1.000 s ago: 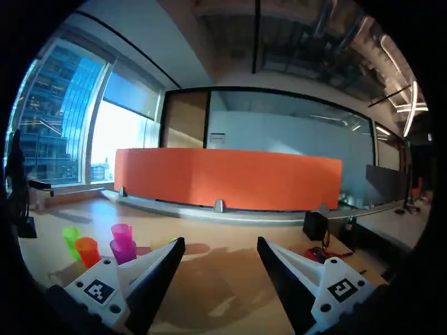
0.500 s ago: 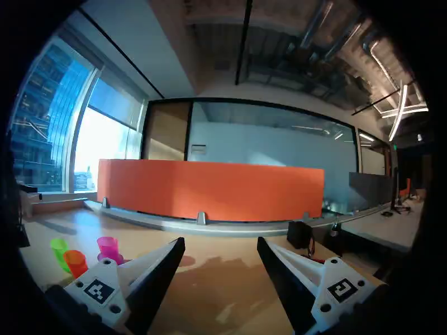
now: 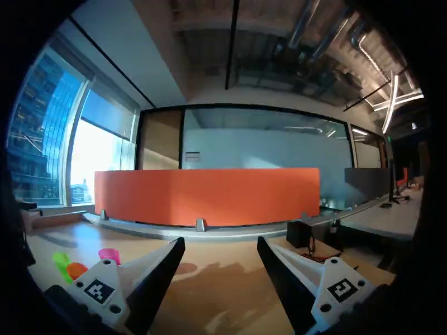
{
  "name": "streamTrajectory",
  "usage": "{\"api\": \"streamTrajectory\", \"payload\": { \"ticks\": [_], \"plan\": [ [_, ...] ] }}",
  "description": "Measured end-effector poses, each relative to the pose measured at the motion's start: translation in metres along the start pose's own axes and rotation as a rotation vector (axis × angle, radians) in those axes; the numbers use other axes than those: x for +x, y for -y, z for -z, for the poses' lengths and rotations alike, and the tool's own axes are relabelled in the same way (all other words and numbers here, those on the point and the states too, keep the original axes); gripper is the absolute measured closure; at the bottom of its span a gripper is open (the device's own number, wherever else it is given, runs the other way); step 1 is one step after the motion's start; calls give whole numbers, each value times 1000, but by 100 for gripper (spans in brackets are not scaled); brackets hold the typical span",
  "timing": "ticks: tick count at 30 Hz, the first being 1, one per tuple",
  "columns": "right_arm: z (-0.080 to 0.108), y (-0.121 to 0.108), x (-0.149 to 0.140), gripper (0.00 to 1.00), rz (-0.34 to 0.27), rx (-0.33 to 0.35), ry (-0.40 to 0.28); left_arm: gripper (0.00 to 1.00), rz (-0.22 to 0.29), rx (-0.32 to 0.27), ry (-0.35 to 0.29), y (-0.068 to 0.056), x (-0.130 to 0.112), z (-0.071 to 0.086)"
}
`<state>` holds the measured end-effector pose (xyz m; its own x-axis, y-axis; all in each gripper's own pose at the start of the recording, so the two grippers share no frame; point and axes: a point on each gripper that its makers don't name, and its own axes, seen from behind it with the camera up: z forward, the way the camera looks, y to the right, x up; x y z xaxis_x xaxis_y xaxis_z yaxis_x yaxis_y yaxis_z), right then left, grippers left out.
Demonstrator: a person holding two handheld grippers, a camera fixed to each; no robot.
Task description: Pour water
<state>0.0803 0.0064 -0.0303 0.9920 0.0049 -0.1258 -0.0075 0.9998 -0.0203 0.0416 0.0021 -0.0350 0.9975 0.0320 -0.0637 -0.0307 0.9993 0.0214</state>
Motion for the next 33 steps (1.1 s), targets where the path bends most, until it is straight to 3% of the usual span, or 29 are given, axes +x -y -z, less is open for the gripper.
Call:
{"api": "streamTrajectory", "payload": {
  "ticks": [9,18,33],
  "plan": [
    [5,1,-5,1,-44,-5,10,2,26,3,-3,1,-21,-4],
    [7,1,-7,1,-29,-12,17,2,12,-4,-16,-2,-29,-10],
    [4,2,-8,1,-14,-13,23,2,42,-12,-8,0,-45,-18]
  ]
}}
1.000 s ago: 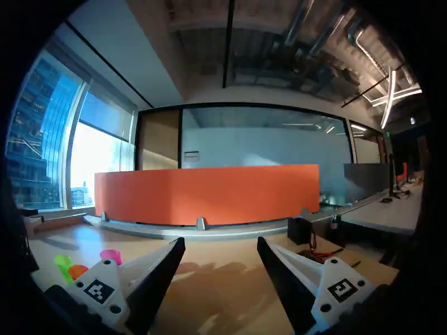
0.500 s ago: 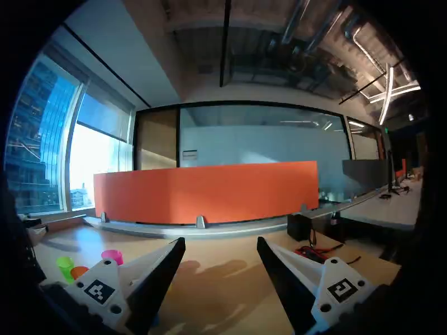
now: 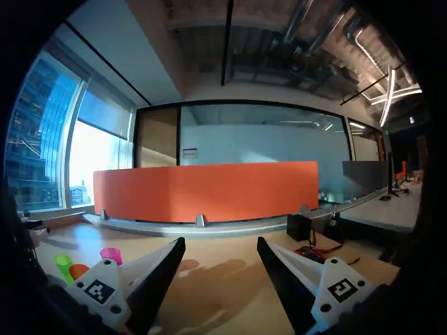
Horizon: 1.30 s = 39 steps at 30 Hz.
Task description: Pour water
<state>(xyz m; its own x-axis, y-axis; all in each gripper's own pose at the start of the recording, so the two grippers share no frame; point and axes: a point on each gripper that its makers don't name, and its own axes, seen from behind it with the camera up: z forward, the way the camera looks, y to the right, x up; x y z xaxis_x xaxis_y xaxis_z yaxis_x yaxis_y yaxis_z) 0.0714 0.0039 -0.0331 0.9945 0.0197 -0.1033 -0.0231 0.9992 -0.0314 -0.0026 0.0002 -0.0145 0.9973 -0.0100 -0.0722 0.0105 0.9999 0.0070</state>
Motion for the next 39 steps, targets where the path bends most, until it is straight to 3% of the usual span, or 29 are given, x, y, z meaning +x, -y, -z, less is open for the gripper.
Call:
{"api": "streamTrajectory", "payload": {
  "ticks": [21,39],
  "plan": [
    [-3,5,7,1,15,14,-5,2,37,-13,29,2,-17,-6],
    [0,5,13,1,29,22,-21,2,37,-28,47,-2,-19,-9]
  ]
}}
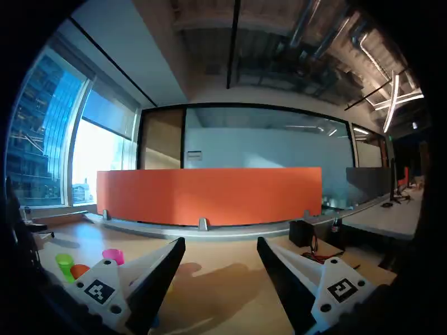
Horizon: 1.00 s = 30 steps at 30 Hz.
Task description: Pour water
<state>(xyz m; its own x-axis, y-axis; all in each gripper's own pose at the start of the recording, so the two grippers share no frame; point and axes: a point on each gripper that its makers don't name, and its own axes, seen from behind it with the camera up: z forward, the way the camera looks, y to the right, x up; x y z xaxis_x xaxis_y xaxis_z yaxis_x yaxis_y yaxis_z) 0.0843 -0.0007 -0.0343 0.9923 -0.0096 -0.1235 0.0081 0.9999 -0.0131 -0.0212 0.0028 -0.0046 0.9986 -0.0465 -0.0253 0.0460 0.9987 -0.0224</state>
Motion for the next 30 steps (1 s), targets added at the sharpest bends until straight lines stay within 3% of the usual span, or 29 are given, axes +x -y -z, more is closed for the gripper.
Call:
{"api": "streamTrajectory", "payload": {
  "ticks": [14,30],
  "plan": [
    [3,-4,-3,1,70,21,-27,2,-1,0,1,1,1,-1],
    [-9,4,-29,1,34,48,-18,2,-1,0,1,1,1,-1]
  ]
}}
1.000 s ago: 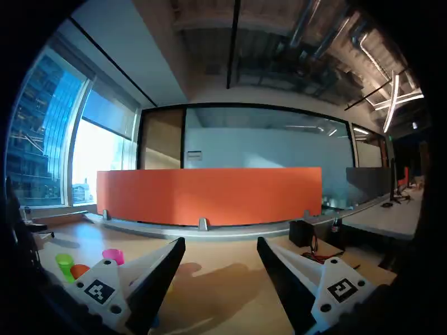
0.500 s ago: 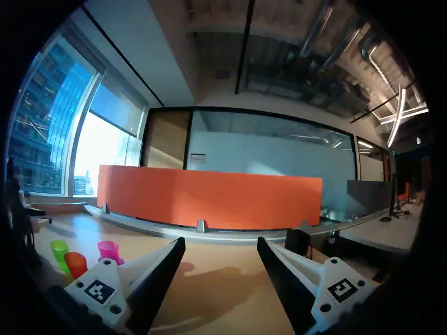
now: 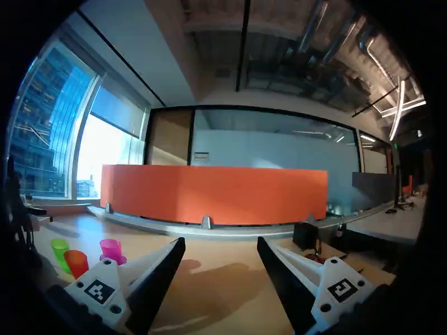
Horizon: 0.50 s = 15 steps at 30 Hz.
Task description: Pour water
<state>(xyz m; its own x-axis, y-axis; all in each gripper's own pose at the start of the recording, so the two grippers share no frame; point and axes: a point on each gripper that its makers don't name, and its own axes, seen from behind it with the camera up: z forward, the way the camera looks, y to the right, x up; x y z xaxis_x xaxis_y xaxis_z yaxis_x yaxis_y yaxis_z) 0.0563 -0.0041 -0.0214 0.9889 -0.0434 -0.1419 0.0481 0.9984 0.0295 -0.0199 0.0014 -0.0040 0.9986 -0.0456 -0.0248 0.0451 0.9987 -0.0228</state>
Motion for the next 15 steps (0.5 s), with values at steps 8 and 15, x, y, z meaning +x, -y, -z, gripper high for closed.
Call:
{"api": "streamTrajectory", "payload": {
  "ticks": [8,15],
  "plan": [
    [-3,5,-22,1,-27,-14,18,2,0,0,0,0,0,0],
    [-4,5,-38,1,-18,-28,40,2,0,0,0,0,0,0]
  ]
}}
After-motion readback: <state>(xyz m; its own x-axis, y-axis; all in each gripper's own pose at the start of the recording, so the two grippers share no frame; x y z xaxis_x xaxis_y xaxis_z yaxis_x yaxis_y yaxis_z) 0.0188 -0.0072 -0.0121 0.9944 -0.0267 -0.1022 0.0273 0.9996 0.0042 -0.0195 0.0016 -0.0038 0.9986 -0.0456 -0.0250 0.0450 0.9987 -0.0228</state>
